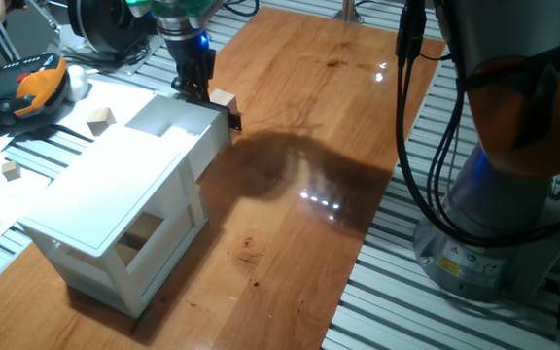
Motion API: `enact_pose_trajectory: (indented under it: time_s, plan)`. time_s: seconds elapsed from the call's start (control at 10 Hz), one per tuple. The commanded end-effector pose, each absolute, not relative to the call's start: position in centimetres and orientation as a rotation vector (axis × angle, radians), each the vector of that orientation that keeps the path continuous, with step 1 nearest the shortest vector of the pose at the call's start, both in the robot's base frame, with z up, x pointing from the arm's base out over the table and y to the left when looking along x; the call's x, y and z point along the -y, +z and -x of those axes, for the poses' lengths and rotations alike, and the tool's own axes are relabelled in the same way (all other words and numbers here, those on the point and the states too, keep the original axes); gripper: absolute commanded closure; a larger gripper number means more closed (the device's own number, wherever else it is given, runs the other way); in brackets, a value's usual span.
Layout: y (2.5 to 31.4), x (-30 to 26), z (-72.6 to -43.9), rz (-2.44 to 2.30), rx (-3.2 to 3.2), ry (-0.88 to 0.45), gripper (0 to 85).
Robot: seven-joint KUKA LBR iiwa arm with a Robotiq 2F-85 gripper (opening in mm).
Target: Put things in the drawer
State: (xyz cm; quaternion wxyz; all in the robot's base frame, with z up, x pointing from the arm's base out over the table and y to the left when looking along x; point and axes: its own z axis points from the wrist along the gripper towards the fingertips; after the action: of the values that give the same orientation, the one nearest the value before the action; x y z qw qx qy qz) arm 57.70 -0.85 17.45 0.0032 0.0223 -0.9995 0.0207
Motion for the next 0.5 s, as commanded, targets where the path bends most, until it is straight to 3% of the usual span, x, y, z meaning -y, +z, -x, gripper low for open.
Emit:
enact_pose_trajectory:
  time_s: [0.0,0.4]
  plan:
    - [17.45,1.02,-57.68,-0.073,3.133,0.065,85.0]
    - [17.31,1.43,-57.6,-0.078,3.135,0.065,85.0]
